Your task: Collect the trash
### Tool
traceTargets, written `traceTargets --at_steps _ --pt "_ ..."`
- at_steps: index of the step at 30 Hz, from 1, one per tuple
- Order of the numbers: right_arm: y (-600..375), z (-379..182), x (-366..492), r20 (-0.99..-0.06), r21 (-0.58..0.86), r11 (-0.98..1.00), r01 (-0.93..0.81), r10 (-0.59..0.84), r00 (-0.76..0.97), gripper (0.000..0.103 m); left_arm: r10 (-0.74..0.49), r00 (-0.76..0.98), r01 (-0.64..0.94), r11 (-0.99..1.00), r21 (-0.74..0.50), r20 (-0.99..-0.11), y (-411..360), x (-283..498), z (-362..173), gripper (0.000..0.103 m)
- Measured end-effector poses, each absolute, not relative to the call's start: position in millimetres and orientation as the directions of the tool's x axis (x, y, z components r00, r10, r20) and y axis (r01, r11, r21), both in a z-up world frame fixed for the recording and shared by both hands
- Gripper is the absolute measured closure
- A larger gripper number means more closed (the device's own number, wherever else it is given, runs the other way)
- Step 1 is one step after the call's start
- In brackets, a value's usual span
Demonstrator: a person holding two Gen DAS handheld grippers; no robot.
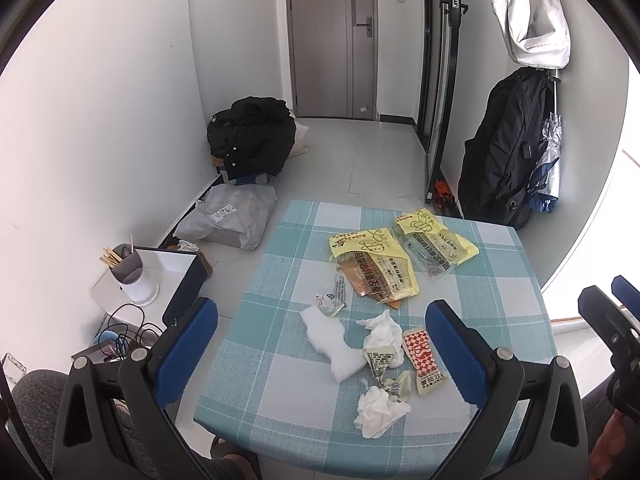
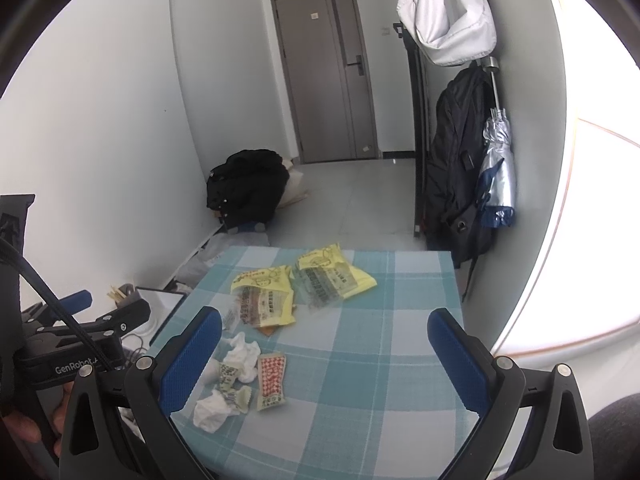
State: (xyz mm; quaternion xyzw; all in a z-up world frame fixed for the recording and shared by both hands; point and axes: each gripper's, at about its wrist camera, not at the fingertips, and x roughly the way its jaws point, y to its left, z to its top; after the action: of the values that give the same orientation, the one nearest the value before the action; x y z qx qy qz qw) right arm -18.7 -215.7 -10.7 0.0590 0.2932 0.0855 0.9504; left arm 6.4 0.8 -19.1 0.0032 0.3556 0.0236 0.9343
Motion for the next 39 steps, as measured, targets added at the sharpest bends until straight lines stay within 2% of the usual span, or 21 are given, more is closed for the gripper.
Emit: traceTargets --at_steps 6,11,16,19,26,29,34,36,39 --pt "-207.7 -17.1 -8.6 -0.565 0.185 0.969 -0.166 0.243 0.789 0.000 0.029 0.717 -0.057 0.998 -0.017 -0.696 15.2 20.0 -24.5 0.001" --pt "-190.6 -29.1 2.1 -0.583 0.211 0.952 -0.223 0.305 0.753 0.000 -0.042 0.691 -0.083 0.987 -0.137 -0.722 40.0 34.1 -30.7 0.001" --pt "-158.3 -51.6 13.5 -0.659 0.194 0.928 -0.317 0.363 0.659 0.000 -0.022 0.706 -0.105 0.985 -0.136 -0.708 59.0 45.6 -39.4 0.001" --pt "-141.1 -65.5 14.9 -0.698 0.187 0.909 -0.373 0.390 0.600 0.001 -0.050 0.678 -0.144 0.969 -0.199 -0.733 77.8 52.0 -45.7 0.001" --pt "-97.2 -101.7 -0.7 -0.793 0.122 0.840 -0.528 0.402 0.458 0.016 -0.089 0.651 -0.201 0.938 -0.284 -0.754 103.6 57.2 -53.3 0.001" --pt "-80.2 -110.9 -13.6 -0.810 0.035 0.807 -0.589 0.368 0.457 0.019 -0.105 0.637 -0.213 0.928 -0.305 -0.764 109.3 60.0 -57.4 0.001" --pt "-64.3 -124.8 -25.2 -0.829 -0.072 0.773 -0.631 0.305 0.468 0.032 -0.096 0.628 -0.234 0.923 -0.304 -0.773 114.7 60.9 -60.7 0.001" --pt "-61.3 -131.1 -26.1 -0.840 -0.102 0.763 -0.638 0.277 0.466 0.041 -0.098 0.626 -0.239 0.920 -0.310 -0.774 118.0 60.4 -62.0 0.001" --pt "-56.1 -139.5 -25.1 -0.849 -0.140 0.753 -0.643 0.242 0.469 0.048 -0.104 0.622 -0.246 0.915 -0.319 -0.776 121.1 59.9 -63.1 0.001"
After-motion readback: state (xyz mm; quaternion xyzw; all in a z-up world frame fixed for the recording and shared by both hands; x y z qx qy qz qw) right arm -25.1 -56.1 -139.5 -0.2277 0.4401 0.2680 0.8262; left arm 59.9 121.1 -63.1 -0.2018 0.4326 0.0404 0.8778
